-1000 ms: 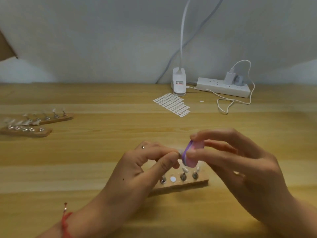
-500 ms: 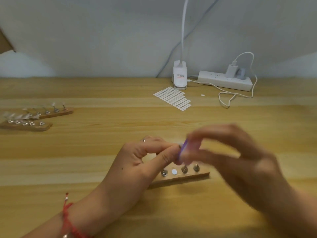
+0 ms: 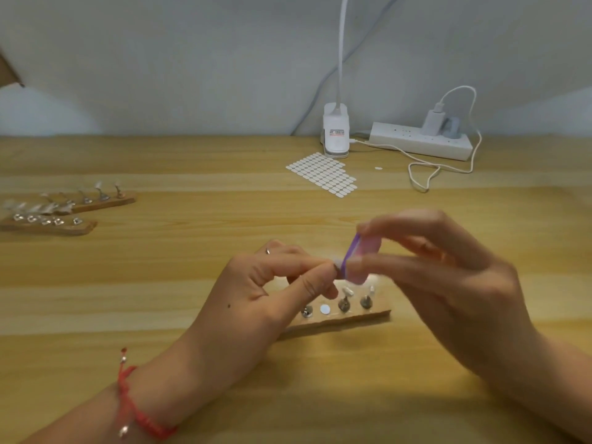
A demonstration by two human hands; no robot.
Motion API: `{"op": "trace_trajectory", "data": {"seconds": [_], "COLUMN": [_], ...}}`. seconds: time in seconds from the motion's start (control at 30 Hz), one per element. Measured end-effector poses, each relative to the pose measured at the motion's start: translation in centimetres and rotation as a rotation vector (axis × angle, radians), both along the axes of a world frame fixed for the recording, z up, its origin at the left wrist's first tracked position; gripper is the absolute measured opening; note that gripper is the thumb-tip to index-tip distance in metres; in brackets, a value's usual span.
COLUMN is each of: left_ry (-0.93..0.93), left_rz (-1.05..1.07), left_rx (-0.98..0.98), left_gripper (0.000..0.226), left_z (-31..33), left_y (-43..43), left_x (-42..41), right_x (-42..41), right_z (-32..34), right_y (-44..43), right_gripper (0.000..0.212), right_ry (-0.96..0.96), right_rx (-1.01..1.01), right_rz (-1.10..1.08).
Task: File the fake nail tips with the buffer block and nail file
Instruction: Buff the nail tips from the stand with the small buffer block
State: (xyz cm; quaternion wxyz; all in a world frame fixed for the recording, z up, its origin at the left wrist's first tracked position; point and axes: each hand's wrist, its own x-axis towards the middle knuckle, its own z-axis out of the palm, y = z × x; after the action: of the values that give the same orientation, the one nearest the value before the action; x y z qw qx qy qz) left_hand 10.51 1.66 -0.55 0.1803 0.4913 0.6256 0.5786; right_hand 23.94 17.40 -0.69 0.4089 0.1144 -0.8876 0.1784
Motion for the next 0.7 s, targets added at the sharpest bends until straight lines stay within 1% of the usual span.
{"op": "trace_trajectory", "data": {"seconds": [0.1,0.2,0.23,0.3,0.37,0.4,0.5,0.63,0.7], "left_ry": [0.003,0.004,0.002,0.001,0.004,0.010,0.041,0.004,0.019], "left_rz": [-0.005,0.002,-0.004,-0.023,-0.024,-0.025,-0.036,-0.007,-0.003], "left_rx": [0.005,0.008,0.015,0.020,0.018,0.018,0.015,0.046,0.054], "left_gripper": [0.026,0.023,0.024,0.028,0.025,0.023,0.017,0.024,0.023], "left_z": [0.1,0.1,0.1,0.1,0.1,0.0,-0.1,0.1,0.1], "left_y": [0.0,0.1,0.0,0.0,0.0,0.0,-0.1,0.0,0.0], "left_x": [0.1,0.1,0.1,0.1,0.2,0.2,0.5,0.2,0.2], "right_x": [0.1,0.2,0.2,0.3,0.2,0.2,0.4,0.5,0.5], "right_z": [0.0,0.4,0.5,0.7,1.0,1.1,0.9,0.8,0.6], "right_y": [-0.1,0.3,0.4,0.4,0.7,0.9,1.1,1.1,1.0], "right_gripper": [0.026,0.022,0.021,0.023,0.030,0.033,0.030,0.024,0.027], "right_ry": [-0.007,0.003,-0.009,-0.032,-0.017,-0.003,-0.003,0.007,-0.031], "right_rx": [0.074,0.022,0.026,0.106,0.144,0.120,0.092,-0.020,-0.003], "right_rz": [0.031,-0.017,0.000,0.033,-0.010,-0.035,-0.028,-0.010,0.029]}}
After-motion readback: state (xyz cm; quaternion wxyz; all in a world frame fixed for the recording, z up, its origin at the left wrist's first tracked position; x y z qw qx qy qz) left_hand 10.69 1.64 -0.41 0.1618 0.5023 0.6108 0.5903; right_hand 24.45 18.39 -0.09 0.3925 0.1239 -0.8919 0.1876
